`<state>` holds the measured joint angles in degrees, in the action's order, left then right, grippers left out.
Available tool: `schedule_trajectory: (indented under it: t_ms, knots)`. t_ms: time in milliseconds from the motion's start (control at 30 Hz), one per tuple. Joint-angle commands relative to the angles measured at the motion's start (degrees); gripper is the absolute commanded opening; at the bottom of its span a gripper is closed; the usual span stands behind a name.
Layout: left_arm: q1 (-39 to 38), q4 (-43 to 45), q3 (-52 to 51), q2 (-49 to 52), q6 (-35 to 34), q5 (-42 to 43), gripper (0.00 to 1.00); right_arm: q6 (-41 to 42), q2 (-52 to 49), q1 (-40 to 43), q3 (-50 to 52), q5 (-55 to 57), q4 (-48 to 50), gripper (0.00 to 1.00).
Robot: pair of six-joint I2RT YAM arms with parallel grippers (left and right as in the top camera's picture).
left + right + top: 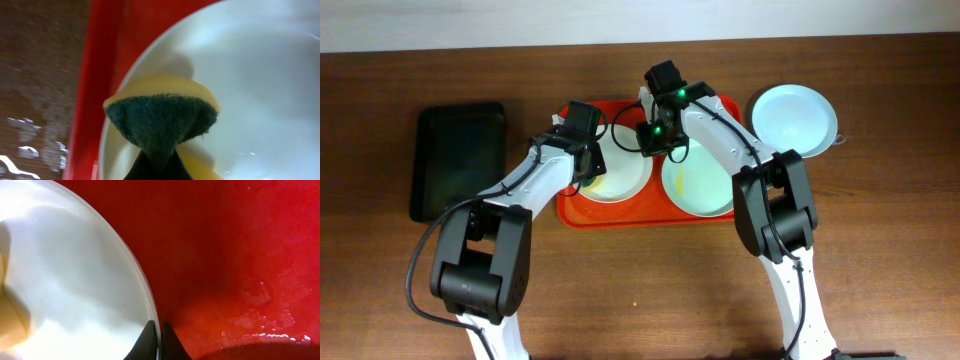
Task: Clean dirty plates on tray and stack at the side
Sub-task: 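Scrub the cream plate with the sponge in the left gripper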
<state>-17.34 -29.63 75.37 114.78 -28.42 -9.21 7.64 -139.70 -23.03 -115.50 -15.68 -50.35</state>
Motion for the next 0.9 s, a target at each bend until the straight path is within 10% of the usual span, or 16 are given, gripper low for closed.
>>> schedule_trajectory:
  t_ms: [0, 367, 700, 867]
  knots:
    - [0.6, -2.1, 2.4, -0.6, 4.5, -5.1, 0.00, 0.4, -4.1, 0.2, 1.0, 3.3, -1.0, 0.04]
    - [0.6, 3.5, 4.9, 6.1, -4.4, 17.4, 0.00, 0.9, -4.1, 0.2, 1.0, 3.3, -0.7, 0.04]
    - [2.7, -9.2, 7.8, 6.6, -1.5, -10.8, 0.00, 1.0, -4.1, 0.2, 1.0, 3.3, -1.0, 0.04]
    - [2.8, -10.6, 12.8, 5.2, -1.4, -3.7, 0.00, 1.0, -4.1, 0.2, 1.0, 3.3, -1.1, 0.04]
